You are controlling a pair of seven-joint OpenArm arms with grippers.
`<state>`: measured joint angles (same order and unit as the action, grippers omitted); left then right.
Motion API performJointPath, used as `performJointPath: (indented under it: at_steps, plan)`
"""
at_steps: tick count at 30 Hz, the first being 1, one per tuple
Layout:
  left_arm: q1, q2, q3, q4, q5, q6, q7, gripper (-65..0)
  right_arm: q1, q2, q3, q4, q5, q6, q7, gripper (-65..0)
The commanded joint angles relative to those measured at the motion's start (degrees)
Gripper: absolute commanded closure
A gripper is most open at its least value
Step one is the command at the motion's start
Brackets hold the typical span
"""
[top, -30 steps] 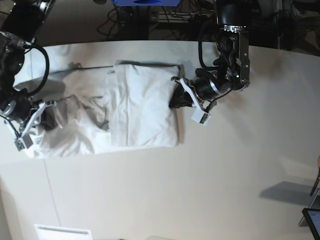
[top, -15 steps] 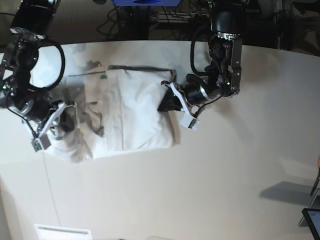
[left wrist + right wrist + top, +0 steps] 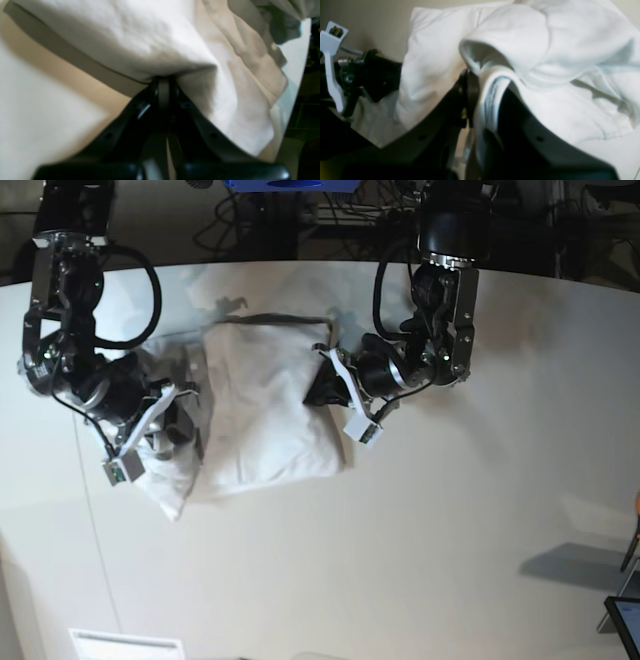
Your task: Fold the T-shirt properly
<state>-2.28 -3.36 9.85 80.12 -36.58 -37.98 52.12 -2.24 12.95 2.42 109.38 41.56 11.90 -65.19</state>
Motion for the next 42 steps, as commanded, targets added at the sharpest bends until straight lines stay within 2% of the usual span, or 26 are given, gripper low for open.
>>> performJointPath:
  at_steps: [1,3,6,9,15,21,27,34,39,42]
  plan:
    - [-0.9,0.1,0.0,0.7,-0.7,-0.2,-0.5,0.0,1.1,0.2,-0.4,1.2,1.4,0.2,1.5,-0.3]
    - [-1.0,0.4,0.0,0.7,-0.9,-0.2,-0.5,0.0,1.4,0.1,-1.5,1.2,1.3,-0.3,2.4,-0.3]
    - [-1.0,1.6,0.0,0.7,-0.7,-0.2,-0.5,0.0,1.6,0.5,-4.2,1.2,1.3,-3.2,4.2,-0.3]
    - [-1.0,1.8,0.0,0.4,-0.7,-0.2,-0.5,0.0,1.7,0.5,-6.6,1.1,0.6,-4.4,5.5,-0.3]
    - [-2.2,1.8,0.0,-2.2,-0.7,-0.2,-0.5,0.0,1.8,0.3,-14.8,1.2,-11.2,-7.0,7.7,-0.3]
    - [-2.2,1.6,0.0,-2.7,-0.7,-0.2,-0.5,0.0,1.4,0.0,-20.8,1.2,-23.8,-7.1,10.6,-0.3]
    - [-2.2,1.6,0.0,-2.8,-0.7,-0.2,-0.5,0.0,1.3,0.0,-26.4,1.2,-31.8,-7.4,12.8,-0.3]
    - [-2.2,1.6,0.0,-2.8,-0.7,-0.2,-0.5,0.0,1.7,0.2,-34.6,1.3,-36.3,-14.1,15.4,-0.3]
    - [-2.2,1.5,-0.1,-2.8,-0.7,-0.2,-0.5,0.0,1.8,-0.2,-42.3,1.3,-46.7,-18.5,15.6,-0.3]
    - [-2.2,1.4,0.0,-2.8,-0.7,-0.2,-0.5,0.0,1.8,-2.0,-44.0,1.0,-52.4,-19.9,15.1,-0.3]
